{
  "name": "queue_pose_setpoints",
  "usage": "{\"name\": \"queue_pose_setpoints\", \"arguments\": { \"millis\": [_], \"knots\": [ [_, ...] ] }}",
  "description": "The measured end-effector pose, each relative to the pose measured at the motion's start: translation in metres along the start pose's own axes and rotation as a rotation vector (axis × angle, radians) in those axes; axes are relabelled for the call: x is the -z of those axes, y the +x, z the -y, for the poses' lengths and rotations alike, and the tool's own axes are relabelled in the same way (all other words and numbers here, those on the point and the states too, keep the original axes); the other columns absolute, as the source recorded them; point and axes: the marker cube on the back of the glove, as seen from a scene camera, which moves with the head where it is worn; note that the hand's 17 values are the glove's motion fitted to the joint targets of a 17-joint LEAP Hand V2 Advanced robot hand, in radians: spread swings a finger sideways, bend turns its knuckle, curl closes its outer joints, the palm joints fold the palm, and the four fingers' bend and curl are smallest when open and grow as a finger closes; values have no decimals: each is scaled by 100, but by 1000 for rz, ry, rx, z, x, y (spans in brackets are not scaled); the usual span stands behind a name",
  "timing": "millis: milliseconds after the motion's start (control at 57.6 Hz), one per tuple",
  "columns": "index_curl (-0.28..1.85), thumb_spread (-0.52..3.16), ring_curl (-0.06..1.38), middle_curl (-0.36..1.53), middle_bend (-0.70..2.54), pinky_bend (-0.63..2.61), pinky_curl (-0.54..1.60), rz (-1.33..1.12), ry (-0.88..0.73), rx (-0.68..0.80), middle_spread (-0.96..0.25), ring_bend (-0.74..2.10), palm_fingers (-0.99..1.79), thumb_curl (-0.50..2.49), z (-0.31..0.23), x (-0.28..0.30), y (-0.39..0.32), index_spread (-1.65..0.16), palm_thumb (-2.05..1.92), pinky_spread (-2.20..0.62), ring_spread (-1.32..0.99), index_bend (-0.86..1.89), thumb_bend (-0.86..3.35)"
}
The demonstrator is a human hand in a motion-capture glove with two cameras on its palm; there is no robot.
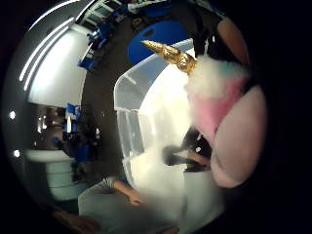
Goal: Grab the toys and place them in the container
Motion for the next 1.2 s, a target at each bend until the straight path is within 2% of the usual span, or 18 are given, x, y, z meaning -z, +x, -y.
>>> {"name": "queue_pose_setpoints", "arguments": {
  "millis": [226,417,504,556,625,834,990,1060,1147,1199],
  "knots": [
    [21,81,53,68,25,109,41,29,-89,39,-32,106,82,95,11,-40,-21,-38,65,-44,-43,13,-1],
    [16,95,53,68,18,117,42,-4,-303,-27,-31,107,72,91,9,-71,-14,-38,57,-44,-42,6,-2],
    [16,112,52,63,10,125,44,-33,-404,-44,-30,103,51,83,5,-80,-9,-37,45,-39,-39,11,-4],
    [16,119,52,59,7,133,47,-59,-444,-41,-27,98,20,78,3,-82,-8,-37,38,-34,-35,8,-4],
    [16,124,49,54,7,140,48,-57,-435,-37,-23,89,-4,71,0,-76,-6,-36,31,-26,-30,11,-4],
    [19,132,40,42,13,144,43,-49,-298,-2,-17,77,-11,56,-20,-27,3,-35,16,-12,-20,14,-3],
    [21,134,37,39,14,137,40,-55,-222,-75,-16,68,-13,47,-72,16,52,-35,7,-7,-16,15,-3],
    [23,134,36,37,14,134,38,-118,-188,-112,-16,64,-15,44,-113,32,100,-35,3,-5,-15,16,-3],
    [24,135,34,35,14,128,36,181,-119,65,-16,57,-16,41,-188,54,118,-35,0,-3,-13,17,-2],
    [25,136,33,34,13,125,35,190,-100,125,-16,54,-16,40,-234,54,126,-35,-1,-2,-12,17,-2]
  ]
}}
